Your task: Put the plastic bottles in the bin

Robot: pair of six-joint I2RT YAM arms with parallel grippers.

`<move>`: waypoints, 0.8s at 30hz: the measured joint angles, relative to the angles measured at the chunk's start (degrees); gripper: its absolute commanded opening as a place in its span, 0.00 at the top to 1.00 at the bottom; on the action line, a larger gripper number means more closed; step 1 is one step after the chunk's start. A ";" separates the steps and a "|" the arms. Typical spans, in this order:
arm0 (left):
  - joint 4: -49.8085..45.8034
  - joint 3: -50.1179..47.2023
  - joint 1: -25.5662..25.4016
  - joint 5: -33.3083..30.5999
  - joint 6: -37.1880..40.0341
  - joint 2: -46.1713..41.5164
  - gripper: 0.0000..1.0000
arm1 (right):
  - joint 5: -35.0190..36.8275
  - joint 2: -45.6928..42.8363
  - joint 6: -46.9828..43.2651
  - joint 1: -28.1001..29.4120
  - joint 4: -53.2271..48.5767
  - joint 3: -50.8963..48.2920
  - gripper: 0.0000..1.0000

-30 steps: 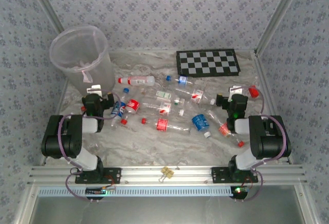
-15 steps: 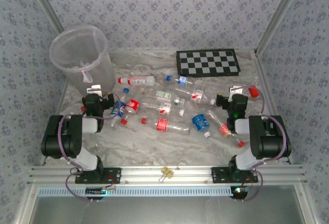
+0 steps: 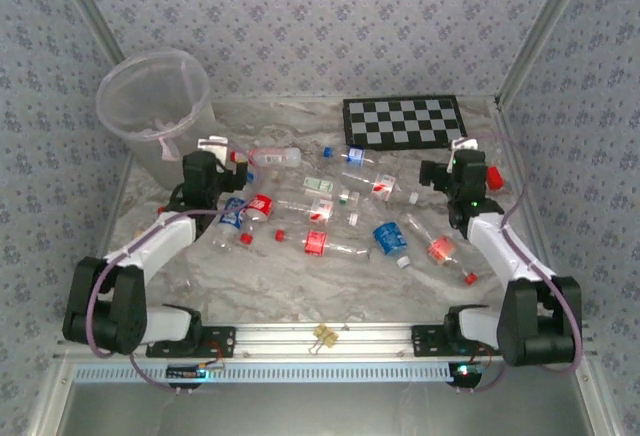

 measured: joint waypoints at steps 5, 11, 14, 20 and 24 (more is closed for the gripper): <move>-19.56 8.85 -6.08 -1.44 -5.20 -1.86 0.00 | -2.75 -1.55 6.23 0.42 -24.85 9.84 0.00; -32.39 14.93 -8.76 5.49 -14.27 -5.95 0.00 | -9.40 1.73 11.58 4.31 -48.83 16.85 0.00; -35.74 16.92 -8.74 9.49 -17.86 -6.93 0.00 | -11.58 5.57 13.07 6.40 -55.74 16.74 0.00; -37.48 18.60 -8.74 15.32 -21.57 -6.91 0.00 | -11.50 13.79 13.29 6.27 -61.37 16.33 0.00; -37.51 18.49 -8.74 16.37 -22.75 -7.30 0.00 | -11.10 16.20 13.29 3.87 -61.24 15.67 0.01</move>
